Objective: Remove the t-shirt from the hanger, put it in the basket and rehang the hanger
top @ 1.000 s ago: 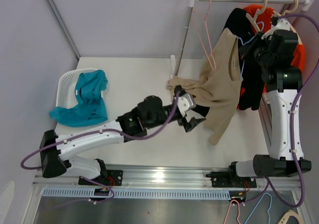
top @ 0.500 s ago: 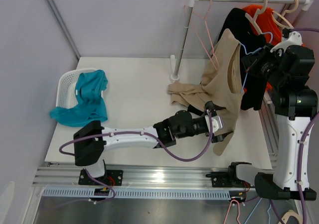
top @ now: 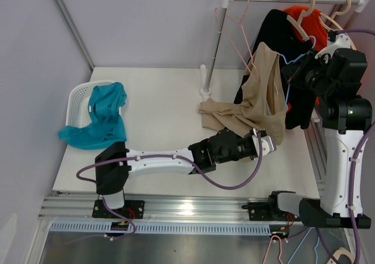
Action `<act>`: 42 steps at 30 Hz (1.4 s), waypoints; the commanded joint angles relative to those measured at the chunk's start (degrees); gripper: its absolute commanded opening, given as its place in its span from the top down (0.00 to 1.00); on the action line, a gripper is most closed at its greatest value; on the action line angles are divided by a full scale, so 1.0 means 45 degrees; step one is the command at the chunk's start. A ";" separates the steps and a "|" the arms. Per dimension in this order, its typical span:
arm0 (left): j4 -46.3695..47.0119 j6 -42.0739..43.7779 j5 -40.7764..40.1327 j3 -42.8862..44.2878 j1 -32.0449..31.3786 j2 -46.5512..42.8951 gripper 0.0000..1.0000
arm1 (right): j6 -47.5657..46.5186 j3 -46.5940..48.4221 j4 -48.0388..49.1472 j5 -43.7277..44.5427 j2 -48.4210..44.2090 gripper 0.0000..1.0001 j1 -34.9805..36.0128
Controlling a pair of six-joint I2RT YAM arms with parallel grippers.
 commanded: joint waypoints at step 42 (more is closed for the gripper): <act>-0.4922 -0.8837 0.3969 -0.3603 0.4665 -0.3654 0.99 | -0.1507 0.1663 0.2200 -0.0224 0.2131 1.00 -0.0203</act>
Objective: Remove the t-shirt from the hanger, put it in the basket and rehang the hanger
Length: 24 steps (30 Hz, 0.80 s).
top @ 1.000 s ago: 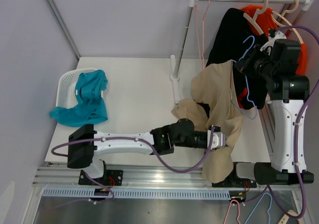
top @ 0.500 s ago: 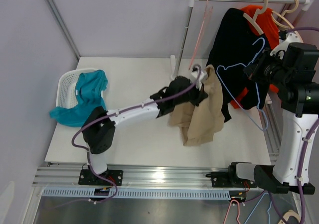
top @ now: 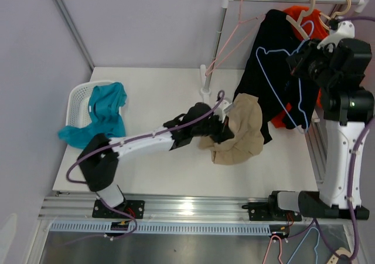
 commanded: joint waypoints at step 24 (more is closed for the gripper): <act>-0.9915 0.0747 -0.0528 1.0790 0.9514 -0.4767 0.99 | -0.0420 0.7048 0.4892 0.0388 0.8462 1.00 0.1210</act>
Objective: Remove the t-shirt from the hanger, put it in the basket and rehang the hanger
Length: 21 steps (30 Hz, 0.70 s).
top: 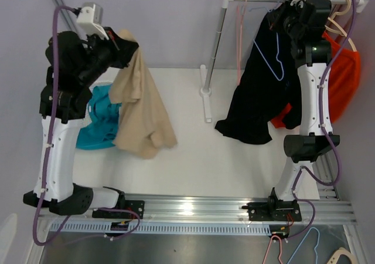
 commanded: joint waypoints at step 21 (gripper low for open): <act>0.1643 0.1254 -0.0114 0.4888 0.6913 0.4550 0.99 | -0.0607 -0.0239 0.1494 0.0932 0.1446 1.00 0.0880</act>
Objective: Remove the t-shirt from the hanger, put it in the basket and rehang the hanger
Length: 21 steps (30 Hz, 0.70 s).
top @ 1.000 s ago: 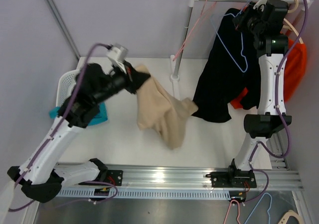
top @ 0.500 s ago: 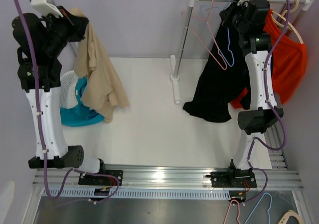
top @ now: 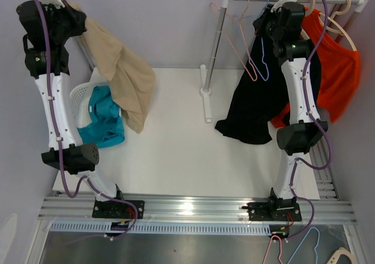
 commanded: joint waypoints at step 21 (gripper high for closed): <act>-0.0490 -0.1106 -0.1203 0.1030 0.4240 -0.1198 0.99 | -0.0170 -0.1777 0.0757 -0.0206 -0.0903 1.00 0.0069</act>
